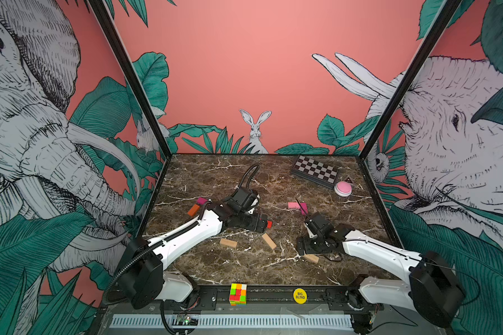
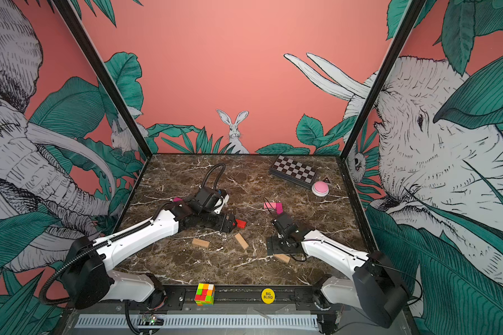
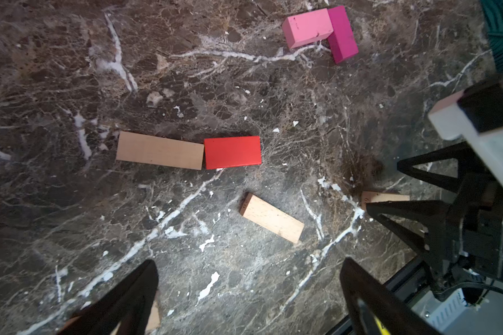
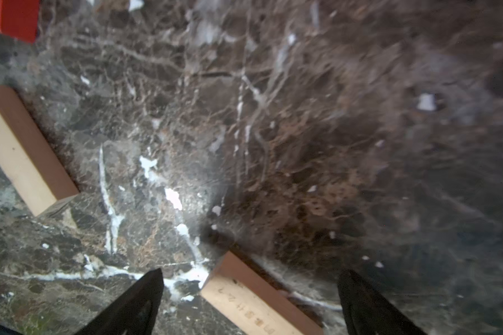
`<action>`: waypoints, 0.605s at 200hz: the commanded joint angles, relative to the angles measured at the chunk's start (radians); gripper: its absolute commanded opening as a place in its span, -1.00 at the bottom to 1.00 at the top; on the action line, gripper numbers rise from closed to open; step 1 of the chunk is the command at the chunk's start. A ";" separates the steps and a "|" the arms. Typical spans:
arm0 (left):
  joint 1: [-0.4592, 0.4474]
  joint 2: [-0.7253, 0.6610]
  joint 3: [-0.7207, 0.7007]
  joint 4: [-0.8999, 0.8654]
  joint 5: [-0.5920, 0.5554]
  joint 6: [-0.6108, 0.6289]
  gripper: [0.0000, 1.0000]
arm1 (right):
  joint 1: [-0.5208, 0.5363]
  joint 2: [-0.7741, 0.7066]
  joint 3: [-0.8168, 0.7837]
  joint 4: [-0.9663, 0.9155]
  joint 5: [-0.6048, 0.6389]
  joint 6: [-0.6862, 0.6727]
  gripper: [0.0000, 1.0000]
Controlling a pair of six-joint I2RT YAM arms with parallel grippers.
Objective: Assemble the letter p with building blocks
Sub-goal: Pick up the building block from the center of the board.
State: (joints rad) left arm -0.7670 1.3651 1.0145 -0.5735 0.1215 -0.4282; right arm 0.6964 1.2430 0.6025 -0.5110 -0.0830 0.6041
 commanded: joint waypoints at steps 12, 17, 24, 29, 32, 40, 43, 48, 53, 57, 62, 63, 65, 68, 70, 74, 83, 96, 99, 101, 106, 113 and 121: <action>0.003 -0.088 0.013 -0.047 -0.035 0.082 0.99 | 0.034 0.004 -0.031 0.050 -0.027 0.051 0.89; 0.005 -0.098 0.011 -0.048 -0.034 0.090 0.99 | 0.038 0.003 -0.036 0.047 -0.027 0.056 0.89; 0.009 -0.113 0.007 -0.048 -0.036 0.100 0.99 | 0.044 0.000 -0.041 0.038 -0.023 0.061 0.90; 0.013 -0.121 0.006 -0.053 -0.039 0.106 0.99 | 0.044 -0.002 -0.045 0.032 -0.020 0.063 0.89; 0.014 -0.127 0.004 -0.053 -0.041 0.110 0.99 | 0.047 -0.002 -0.046 0.025 -0.018 0.066 0.89; 0.018 -0.140 0.003 -0.056 -0.046 0.119 0.99 | 0.052 -0.007 -0.050 0.012 -0.010 0.070 0.89; 0.021 -0.144 0.001 -0.057 -0.048 0.122 0.99 | 0.055 -0.008 -0.051 0.006 -0.004 0.072 0.89; 0.023 -0.150 0.000 -0.057 -0.049 0.128 0.99 | 0.058 -0.016 -0.056 -0.003 0.004 0.074 0.89; 0.024 -0.156 -0.003 -0.056 -0.049 0.130 0.99 | 0.062 -0.019 -0.058 -0.007 0.010 0.074 0.88; 0.024 -0.159 -0.003 -0.055 -0.049 0.132 0.99 | 0.064 -0.021 -0.058 -0.018 0.018 0.076 0.87; 0.025 -0.161 -0.005 -0.055 -0.048 0.132 0.99 | 0.065 -0.025 -0.058 -0.031 0.027 0.079 0.84; 0.025 -0.163 -0.005 -0.055 -0.048 0.132 0.99 | 0.066 -0.026 -0.058 -0.037 0.031 0.081 0.83; 0.026 -0.163 -0.004 -0.055 -0.049 0.132 0.99 | 0.067 -0.027 -0.058 -0.040 0.032 0.081 0.82; 0.026 -0.163 -0.006 -0.056 -0.048 0.133 0.99 | 0.070 -0.028 -0.058 -0.047 0.037 0.083 0.81; 0.026 -0.164 -0.005 -0.056 -0.047 0.133 0.99 | 0.072 -0.031 -0.058 -0.054 0.042 0.085 0.79; 0.026 -0.164 -0.005 -0.058 -0.046 0.134 0.99 | 0.076 -0.033 -0.058 -0.059 0.045 0.087 0.77; 0.026 -0.166 -0.006 -0.063 -0.044 0.135 0.99 | 0.094 -0.044 -0.062 -0.083 0.067 0.099 0.73; 0.026 -0.168 -0.010 -0.063 -0.045 0.138 0.99 | 0.114 -0.063 -0.068 -0.110 0.086 0.114 0.69; 0.026 -0.169 -0.012 -0.062 -0.044 0.138 0.99 | 0.116 -0.066 -0.070 -0.113 0.088 0.117 0.69; 0.027 -0.170 -0.013 -0.063 -0.043 0.138 0.99 | 0.118 -0.068 -0.071 -0.115 0.090 0.119 0.67; 0.028 -0.170 -0.014 -0.063 -0.043 0.140 0.99 | 0.122 -0.075 -0.077 -0.121 0.092 0.125 0.63; 0.028 -0.170 -0.012 -0.064 -0.041 0.142 0.99 | 0.126 -0.083 -0.085 -0.123 0.091 0.130 0.58; 0.028 -0.169 -0.009 -0.066 -0.040 0.144 0.99 | 0.129 -0.091 -0.092 -0.123 0.088 0.136 0.53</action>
State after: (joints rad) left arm -0.7444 1.2133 1.0134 -0.6041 0.0856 -0.3054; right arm 0.8085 1.1801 0.5343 -0.5674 -0.0319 0.6991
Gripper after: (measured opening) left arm 0.995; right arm 0.797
